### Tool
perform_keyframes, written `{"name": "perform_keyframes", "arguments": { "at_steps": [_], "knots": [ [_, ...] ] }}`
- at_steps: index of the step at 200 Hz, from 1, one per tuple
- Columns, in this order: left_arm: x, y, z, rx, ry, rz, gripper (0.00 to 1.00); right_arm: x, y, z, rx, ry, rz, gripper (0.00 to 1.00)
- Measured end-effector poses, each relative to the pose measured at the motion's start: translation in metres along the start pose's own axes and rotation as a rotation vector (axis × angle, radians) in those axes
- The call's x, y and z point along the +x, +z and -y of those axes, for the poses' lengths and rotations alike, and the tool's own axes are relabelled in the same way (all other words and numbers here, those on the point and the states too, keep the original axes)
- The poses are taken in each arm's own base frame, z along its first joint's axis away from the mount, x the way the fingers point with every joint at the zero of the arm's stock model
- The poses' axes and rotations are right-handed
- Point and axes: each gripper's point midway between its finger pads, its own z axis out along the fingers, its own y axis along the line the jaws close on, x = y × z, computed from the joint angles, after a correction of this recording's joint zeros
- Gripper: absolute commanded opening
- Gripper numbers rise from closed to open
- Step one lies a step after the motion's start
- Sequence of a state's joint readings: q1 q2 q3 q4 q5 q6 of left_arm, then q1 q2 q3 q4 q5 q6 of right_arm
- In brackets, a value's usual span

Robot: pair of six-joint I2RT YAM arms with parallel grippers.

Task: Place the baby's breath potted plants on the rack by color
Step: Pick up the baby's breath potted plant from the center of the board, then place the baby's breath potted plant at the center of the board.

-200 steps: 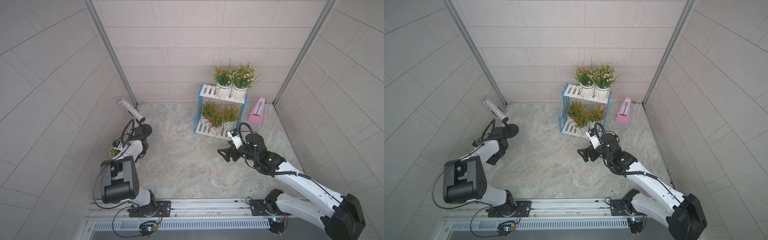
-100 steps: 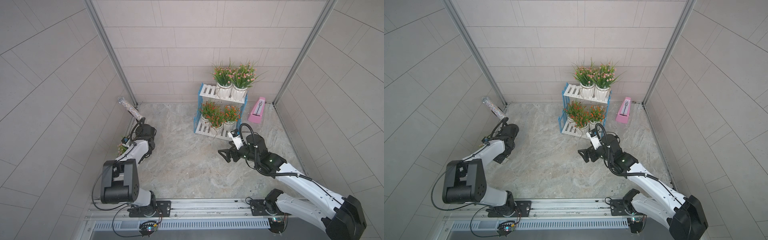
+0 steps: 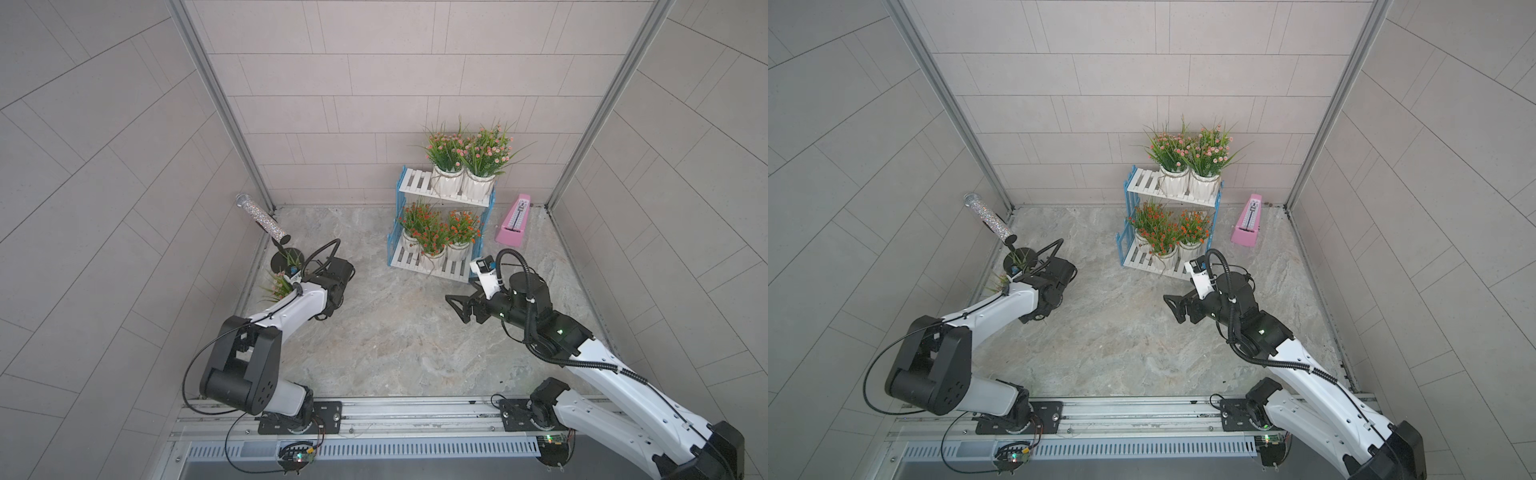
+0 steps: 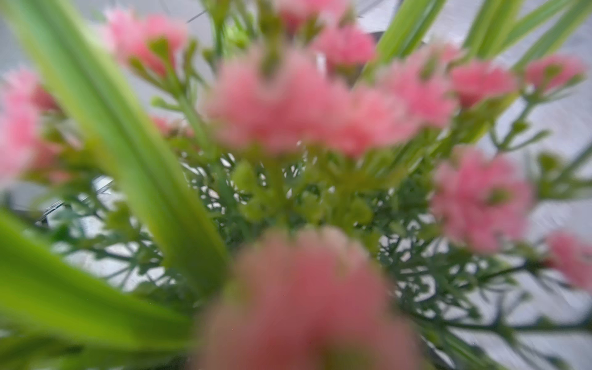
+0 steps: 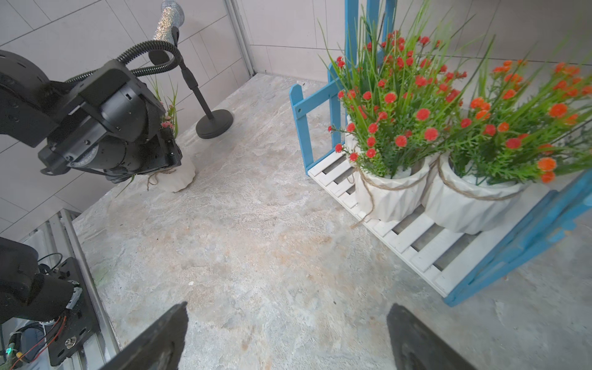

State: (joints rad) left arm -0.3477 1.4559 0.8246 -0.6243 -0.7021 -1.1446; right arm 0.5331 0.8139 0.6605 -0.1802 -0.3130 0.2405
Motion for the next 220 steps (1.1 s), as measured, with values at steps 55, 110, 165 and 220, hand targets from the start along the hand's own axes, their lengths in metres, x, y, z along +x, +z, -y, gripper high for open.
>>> {"name": "perform_keyframes", "arguments": {
  "at_steps": [55,110,165,220],
  "knots": [
    [0.030,-0.044,0.038,0.155,0.131,0.044,0.79,0.003,-0.011,0.009,0.054,0.008,-0.004,0.99],
    [0.062,-0.099,0.083,0.340,0.257,0.079,0.79,0.005,-0.020,0.026,0.133,0.035,-0.003,0.99],
    [0.117,-0.148,0.126,0.527,0.478,0.125,0.79,0.001,-0.036,0.045,0.211,0.075,0.030,0.99],
    [0.165,-0.175,0.145,0.745,0.622,0.163,0.78,0.001,-0.043,0.053,0.242,0.099,0.040,0.99]
  ]
}}
